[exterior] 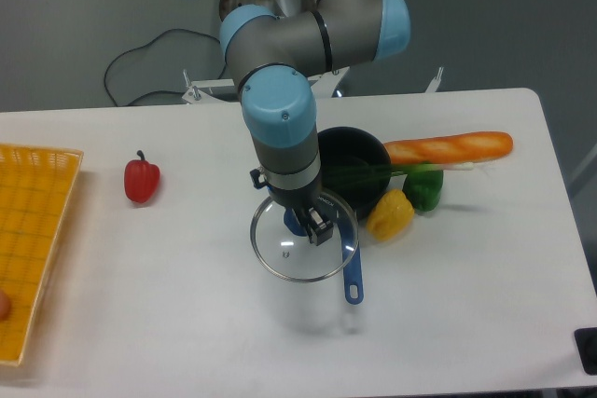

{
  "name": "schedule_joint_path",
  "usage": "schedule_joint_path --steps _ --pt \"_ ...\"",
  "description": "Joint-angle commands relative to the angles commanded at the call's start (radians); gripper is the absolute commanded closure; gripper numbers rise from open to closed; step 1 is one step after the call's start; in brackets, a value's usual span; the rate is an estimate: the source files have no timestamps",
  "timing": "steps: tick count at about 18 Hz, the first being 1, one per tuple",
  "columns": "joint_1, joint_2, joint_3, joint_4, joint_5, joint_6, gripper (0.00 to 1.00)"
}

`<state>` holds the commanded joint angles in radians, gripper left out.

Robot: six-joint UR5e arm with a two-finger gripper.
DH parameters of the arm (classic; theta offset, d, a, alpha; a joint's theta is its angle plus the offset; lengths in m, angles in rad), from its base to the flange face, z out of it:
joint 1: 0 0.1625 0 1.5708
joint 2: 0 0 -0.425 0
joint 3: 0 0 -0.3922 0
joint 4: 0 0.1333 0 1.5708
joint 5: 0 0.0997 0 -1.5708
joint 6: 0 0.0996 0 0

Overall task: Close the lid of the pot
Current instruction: 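Hold the glass lid by its knob with the gripper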

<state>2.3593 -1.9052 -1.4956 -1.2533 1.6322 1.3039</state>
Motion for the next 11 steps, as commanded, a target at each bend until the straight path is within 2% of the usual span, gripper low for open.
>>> schedule_joint_path --steps 6,11 --pt "0.002 0.011 -0.006 -0.005 0.005 0.000 0.44" --pt "0.018 0.015 -0.009 -0.049 0.009 0.003 0.44"
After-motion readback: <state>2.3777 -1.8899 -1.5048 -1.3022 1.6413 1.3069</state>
